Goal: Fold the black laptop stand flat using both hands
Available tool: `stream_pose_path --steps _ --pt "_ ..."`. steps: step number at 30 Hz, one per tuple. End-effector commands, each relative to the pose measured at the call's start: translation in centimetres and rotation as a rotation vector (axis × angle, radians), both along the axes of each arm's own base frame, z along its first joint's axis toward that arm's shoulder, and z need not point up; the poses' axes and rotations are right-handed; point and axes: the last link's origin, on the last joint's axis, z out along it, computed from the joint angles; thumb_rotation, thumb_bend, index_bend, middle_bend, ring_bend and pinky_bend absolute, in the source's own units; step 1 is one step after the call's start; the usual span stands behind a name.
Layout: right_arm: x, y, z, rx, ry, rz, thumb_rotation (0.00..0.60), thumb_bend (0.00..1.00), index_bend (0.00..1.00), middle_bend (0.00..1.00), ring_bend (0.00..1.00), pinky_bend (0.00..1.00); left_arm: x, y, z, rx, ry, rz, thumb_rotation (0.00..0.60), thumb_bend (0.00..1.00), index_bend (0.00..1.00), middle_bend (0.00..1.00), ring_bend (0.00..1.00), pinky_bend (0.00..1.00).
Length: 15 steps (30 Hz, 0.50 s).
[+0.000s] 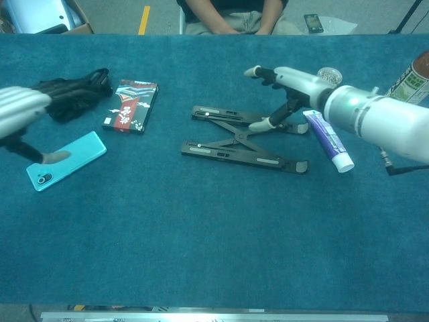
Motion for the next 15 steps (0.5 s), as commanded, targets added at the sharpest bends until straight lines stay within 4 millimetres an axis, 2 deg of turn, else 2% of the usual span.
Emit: stream_pose_path --steps 1,8,15 --pt "-0.7 0.2 0.1 0.013 0.007 -0.031 0.538 0.14 0.0 0.0 0.0 0.0 0.8 0.9 -1.4 -0.022 -0.004 -0.01 0.6 0.28 0.0 0.0 0.0 0.0" --pt "-1.5 -0.1 -0.3 0.026 0.027 -0.076 0.536 0.14 0.0 0.0 0.0 0.0 1.7 2.2 -4.0 -0.068 -0.014 -0.004 0.6 0.28 0.0 0.0 0.0 0.0" --pt "-2.1 -0.3 -0.8 0.054 0.019 -0.141 0.537 0.13 0.0 0.0 0.0 0.01 2.4 2.6 -5.6 -0.091 -0.029 -0.001 0.6 0.28 0.0 0.0 0.0 0.0"
